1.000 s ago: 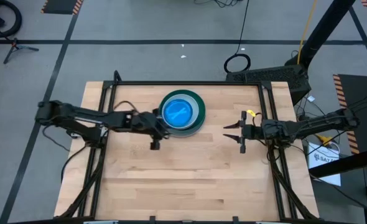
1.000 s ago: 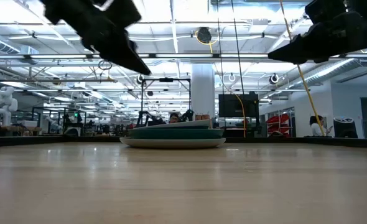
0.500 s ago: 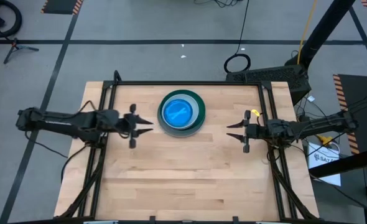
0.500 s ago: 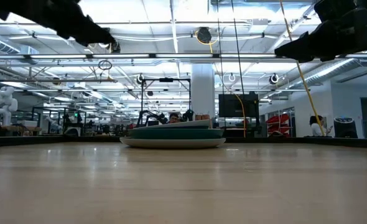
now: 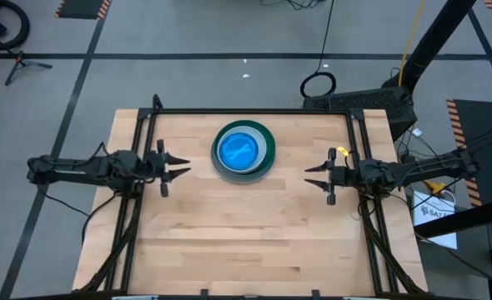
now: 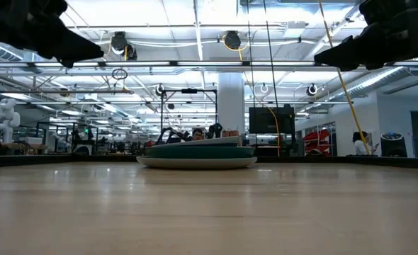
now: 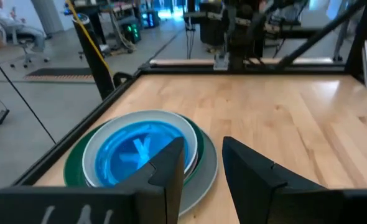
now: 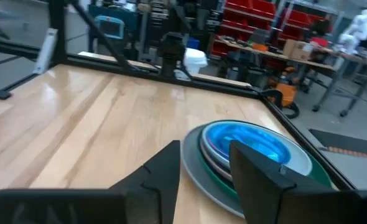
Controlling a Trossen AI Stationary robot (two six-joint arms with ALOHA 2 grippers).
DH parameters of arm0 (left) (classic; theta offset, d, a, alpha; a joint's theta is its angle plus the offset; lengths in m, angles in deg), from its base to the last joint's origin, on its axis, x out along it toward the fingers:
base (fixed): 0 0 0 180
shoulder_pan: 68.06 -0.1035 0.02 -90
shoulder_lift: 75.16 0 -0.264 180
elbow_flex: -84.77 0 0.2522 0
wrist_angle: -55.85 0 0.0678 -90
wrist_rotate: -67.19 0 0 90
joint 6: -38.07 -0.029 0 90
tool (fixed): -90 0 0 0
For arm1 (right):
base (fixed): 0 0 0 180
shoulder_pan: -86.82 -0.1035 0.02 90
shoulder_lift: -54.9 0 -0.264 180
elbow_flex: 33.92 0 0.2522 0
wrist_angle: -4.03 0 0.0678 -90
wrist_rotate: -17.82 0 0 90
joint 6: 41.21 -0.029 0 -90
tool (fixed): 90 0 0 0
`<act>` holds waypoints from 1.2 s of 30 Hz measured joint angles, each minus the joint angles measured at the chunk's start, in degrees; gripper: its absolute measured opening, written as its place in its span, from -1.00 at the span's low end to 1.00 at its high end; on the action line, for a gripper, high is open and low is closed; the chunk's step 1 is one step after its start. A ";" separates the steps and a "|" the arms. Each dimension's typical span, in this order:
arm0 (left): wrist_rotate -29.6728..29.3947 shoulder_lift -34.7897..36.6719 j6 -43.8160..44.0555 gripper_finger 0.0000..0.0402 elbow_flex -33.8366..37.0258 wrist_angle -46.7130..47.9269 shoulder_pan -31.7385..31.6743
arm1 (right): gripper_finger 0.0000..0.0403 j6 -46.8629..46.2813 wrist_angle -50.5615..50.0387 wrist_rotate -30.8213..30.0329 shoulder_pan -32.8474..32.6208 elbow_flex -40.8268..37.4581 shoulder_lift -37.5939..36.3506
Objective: Stack plastic plates
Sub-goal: Return to Home Position
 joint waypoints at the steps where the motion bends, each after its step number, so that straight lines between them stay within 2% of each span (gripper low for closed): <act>1: -0.02 1.26 0.18 -0.42 0.66 -0.09 0.00 | -0.35 0.12 -0.01 0.85 0.00 0.00 0.00; 10: -0.19 10.13 1.69 -0.42 5.35 2.05 0.00 | -0.35 0.91 -1.61 1.88 -0.02 0.00 -2.73; 20: -0.98 19.15 4.51 -0.41 9.23 5.46 0.02 | -0.35 0.38 -8.96 1.73 -0.02 0.00 -12.91; 31: -0.99 19.27 11.18 -0.42 11.84 5.65 0.09 | -0.35 0.30 -17.42 0.05 -0.02 0.00 -26.27; 36: -1.49 19.19 10.35 -0.42 12.36 3.21 0.09 | -0.35 -2.11 -16.02 0.11 0.02 -0.25 -26.03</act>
